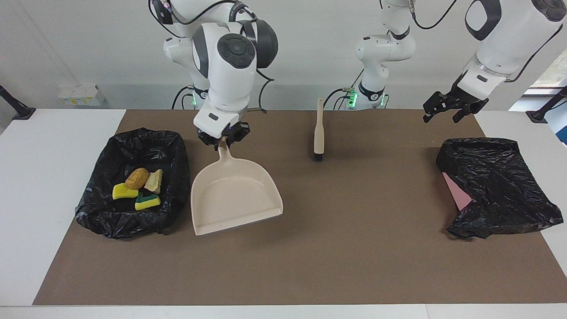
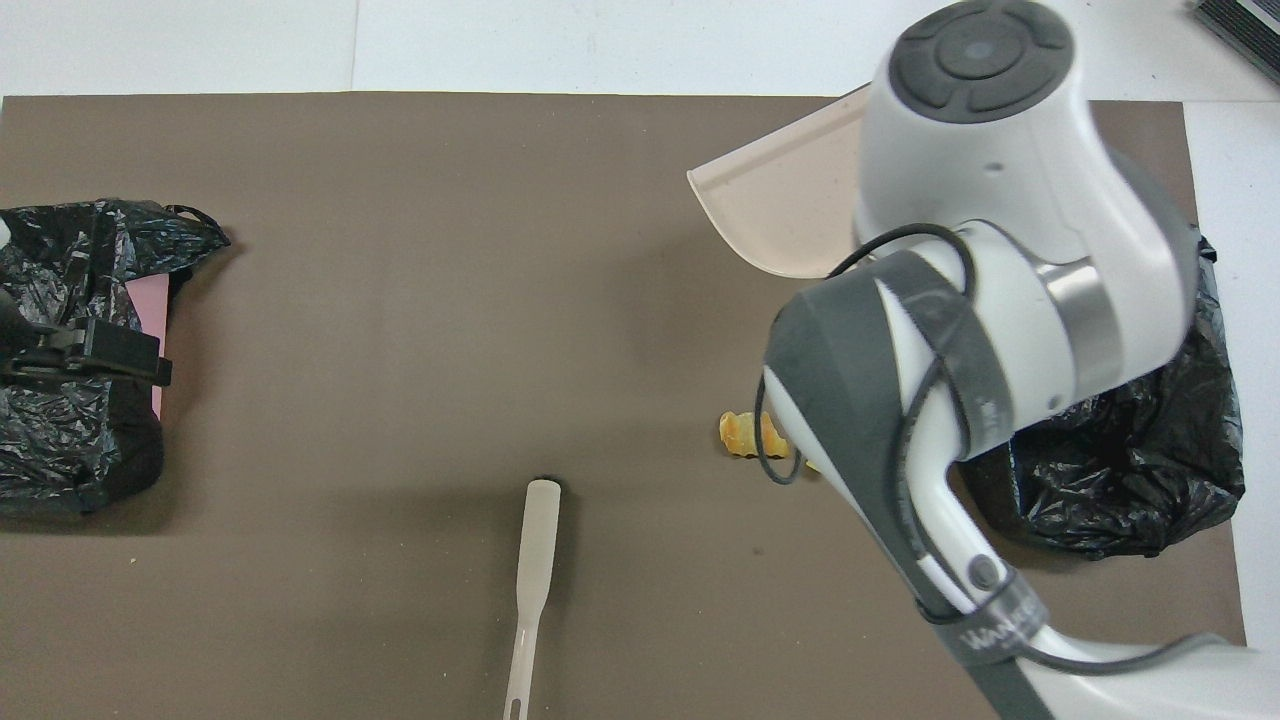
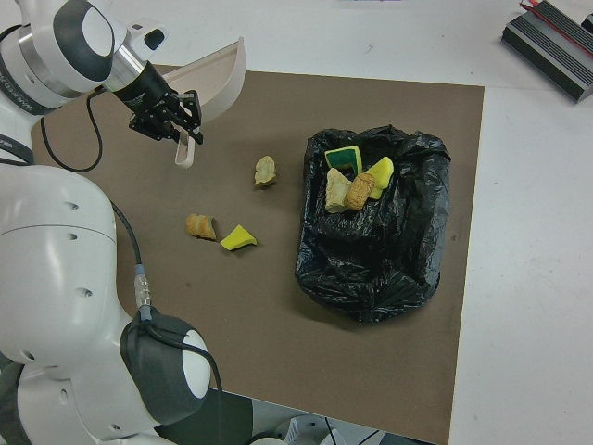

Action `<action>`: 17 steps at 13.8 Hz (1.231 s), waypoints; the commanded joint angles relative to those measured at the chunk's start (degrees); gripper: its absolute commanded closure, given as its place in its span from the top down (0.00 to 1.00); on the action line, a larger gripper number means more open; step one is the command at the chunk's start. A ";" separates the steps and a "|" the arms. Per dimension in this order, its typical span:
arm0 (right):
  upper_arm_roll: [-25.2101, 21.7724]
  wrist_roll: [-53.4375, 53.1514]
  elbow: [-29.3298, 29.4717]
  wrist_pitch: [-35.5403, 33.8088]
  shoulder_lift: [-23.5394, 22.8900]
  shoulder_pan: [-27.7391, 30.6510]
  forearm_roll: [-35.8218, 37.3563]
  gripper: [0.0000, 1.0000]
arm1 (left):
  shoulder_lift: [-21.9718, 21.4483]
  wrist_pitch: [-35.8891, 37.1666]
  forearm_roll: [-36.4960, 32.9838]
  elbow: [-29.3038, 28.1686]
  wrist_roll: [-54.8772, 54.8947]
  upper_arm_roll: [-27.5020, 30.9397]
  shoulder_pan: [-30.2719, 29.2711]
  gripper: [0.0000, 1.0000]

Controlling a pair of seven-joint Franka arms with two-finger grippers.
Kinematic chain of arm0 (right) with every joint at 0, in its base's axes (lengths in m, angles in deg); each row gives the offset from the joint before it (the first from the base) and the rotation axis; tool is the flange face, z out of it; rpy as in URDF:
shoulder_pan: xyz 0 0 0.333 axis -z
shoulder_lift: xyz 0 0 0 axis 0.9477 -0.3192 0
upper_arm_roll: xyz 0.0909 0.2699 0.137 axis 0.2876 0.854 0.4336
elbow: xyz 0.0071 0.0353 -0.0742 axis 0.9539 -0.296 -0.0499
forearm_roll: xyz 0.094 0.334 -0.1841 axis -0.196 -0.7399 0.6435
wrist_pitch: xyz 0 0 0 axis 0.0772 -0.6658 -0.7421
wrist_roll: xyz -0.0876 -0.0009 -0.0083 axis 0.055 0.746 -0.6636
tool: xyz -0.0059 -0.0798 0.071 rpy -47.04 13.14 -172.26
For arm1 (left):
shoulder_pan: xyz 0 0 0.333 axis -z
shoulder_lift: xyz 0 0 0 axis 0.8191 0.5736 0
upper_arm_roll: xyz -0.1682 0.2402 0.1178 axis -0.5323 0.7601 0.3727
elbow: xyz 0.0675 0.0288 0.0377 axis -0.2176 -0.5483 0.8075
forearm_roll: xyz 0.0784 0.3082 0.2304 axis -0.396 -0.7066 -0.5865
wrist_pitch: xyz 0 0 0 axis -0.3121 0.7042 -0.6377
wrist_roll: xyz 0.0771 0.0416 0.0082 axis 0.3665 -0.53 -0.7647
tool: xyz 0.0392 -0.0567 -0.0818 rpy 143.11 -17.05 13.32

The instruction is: Sweep and dump trash in bin

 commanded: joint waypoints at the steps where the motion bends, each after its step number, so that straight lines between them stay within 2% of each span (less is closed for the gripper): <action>1: -0.16 -10.33 0.64 5.47 -3.37 -2.72 -3.08 0.00 | 2.42 1.75 -5.22 3.69 1.19 -0.65 1.11 1.00; 6: -0.24 -28.96 3.62 17.34 -12.59 -9.93 -6.16 0.00 | 4.18 0.87 -5.86 3.60 4.19 -0.74 1.55 1.00; 8: 0.80 -33.38 4.42 22.00 -15.33 -10.99 -6.77 0.00 | 4.00 0.61 -5.25 3.69 4.19 -0.74 1.46 1.00; 11: 2.21 -33.75 4.69 25.87 -17.88 -11.09 -12.13 0.00 | 3.48 0.08 -4.81 2.99 3.67 -0.74 1.64 1.00; 14: 5.02 -32.17 4.60 27.21 -19.90 -11.08 -12.76 0.00 | 3.12 0.08 -4.81 3.07 3.67 -0.65 0.85 1.00; 17: 5.20 -30.85 4.60 27.30 -22.10 -12.84 -12.41 0.00 | 3.30 -0.71 -4.90 3.60 3.75 -0.57 0.76 1.00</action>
